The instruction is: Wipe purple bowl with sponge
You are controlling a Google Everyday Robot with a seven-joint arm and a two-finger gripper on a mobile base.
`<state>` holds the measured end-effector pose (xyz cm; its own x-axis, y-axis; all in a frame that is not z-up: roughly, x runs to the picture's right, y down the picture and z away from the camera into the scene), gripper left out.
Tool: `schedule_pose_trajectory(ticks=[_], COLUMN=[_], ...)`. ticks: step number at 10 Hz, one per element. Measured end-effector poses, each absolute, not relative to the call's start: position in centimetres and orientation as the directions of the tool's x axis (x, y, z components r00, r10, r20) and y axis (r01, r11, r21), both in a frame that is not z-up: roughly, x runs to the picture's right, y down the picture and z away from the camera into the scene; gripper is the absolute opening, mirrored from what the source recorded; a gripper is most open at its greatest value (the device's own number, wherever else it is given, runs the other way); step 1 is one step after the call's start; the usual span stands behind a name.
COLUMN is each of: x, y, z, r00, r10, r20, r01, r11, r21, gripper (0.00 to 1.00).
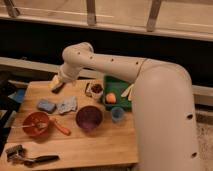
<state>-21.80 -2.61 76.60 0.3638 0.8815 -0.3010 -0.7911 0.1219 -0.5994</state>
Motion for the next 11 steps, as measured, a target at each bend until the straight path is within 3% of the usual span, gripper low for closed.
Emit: schedule_pose_trajectory(ticks=[4, 8, 11], x=[-23.6, -31.6, -33.2], y=[-1.4, 1.4, 3.0], z=[77.8, 82.0, 84.2], r00=[0.383, 0.497, 0.563], r10=[0.873, 0.809, 0.754], r20=[-0.301, -0.312, -0.338], r01=[-0.744, -0.638, -0.625], r11=[0.099, 0.097, 0.120], r21=[-0.661, -0.764, -0.771], gripper=[0.72, 0.72, 0.72])
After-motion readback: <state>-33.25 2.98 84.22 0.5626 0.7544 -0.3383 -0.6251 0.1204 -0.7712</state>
